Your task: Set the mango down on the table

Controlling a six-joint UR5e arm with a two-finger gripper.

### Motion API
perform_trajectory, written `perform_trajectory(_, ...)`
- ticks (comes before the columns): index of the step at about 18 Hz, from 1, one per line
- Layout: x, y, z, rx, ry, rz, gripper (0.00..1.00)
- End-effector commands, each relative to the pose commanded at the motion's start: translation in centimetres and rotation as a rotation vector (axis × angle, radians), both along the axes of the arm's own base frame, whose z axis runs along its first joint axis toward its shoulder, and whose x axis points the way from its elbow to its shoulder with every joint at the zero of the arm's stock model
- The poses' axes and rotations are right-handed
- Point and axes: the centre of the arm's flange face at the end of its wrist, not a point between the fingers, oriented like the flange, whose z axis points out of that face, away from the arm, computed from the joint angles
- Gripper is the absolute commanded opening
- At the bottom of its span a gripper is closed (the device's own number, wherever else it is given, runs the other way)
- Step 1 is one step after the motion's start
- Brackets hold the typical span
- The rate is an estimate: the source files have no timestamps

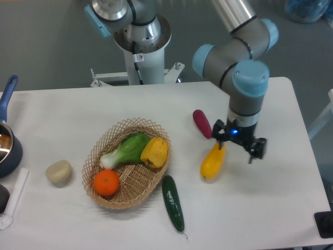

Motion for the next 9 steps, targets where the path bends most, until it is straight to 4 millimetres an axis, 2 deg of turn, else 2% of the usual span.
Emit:
perform_trajectory(2, -0.8, -0.1, 2.2, 0.009, 0.04, 0.002, 1.0)
perform_trajectory(5, -0.8, -0.4, 3.3, 0.007, 0.045, 0.002, 1.0)
perform_trajectory(7, -0.3, -2.2, 5.1, -0.029, 0.023, 0.001, 1.0)
perform_trajectory(9, -0.4, -3.8, 5.0, -0.088, -0.01, -0.069, 1.0)
